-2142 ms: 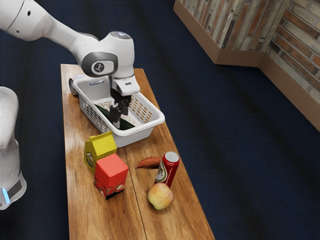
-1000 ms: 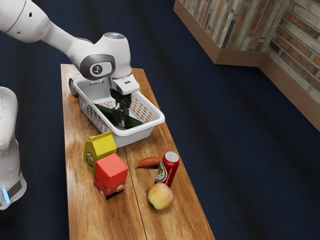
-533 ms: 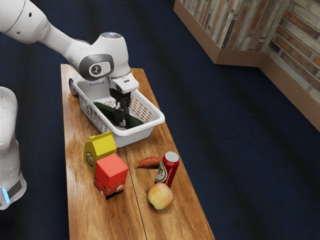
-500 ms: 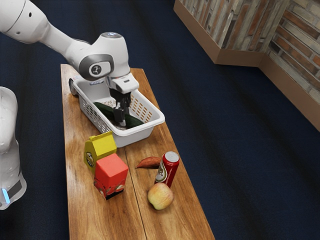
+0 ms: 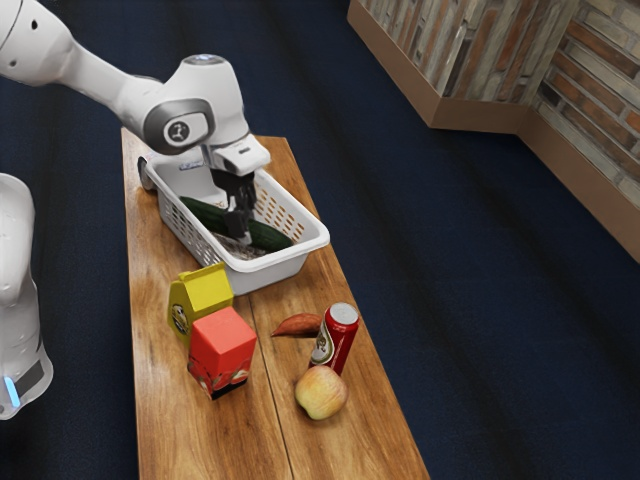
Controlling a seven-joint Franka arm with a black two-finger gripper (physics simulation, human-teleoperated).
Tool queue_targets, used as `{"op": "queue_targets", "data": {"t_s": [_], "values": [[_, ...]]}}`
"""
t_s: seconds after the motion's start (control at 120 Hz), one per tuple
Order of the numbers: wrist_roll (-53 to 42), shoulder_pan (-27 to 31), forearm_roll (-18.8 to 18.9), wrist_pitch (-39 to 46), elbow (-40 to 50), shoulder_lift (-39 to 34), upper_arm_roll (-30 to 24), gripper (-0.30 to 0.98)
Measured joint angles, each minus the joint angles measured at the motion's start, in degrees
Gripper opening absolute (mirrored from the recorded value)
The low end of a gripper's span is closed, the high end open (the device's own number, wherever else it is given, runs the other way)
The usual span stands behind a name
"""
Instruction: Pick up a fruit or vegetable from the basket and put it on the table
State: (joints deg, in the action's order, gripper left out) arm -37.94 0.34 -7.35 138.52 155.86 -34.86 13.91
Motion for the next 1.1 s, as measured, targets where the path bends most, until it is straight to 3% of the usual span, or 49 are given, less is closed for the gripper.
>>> {"op": "queue_targets", "data": {"t_s": [0.133,0.35,0.783,0.958,1.1], "values": [[0.9,0.2,0.7,-0.6,0.8,-3.2,-0.6,0.17],[1.4,2.4,2.8,-2.6,-4.2,-5.6,-8.8,0.25],[1.6,4.3,12.0,-15.3,-29.8,-3.1,-12.4,0.21],[0.9,16.2,14.5,-21.4,-36.8,0.3,-12.2,0.24],[-0.6,22.4,14.9,-23.7,-38.9,3.9,-11.9,0.24]]}}
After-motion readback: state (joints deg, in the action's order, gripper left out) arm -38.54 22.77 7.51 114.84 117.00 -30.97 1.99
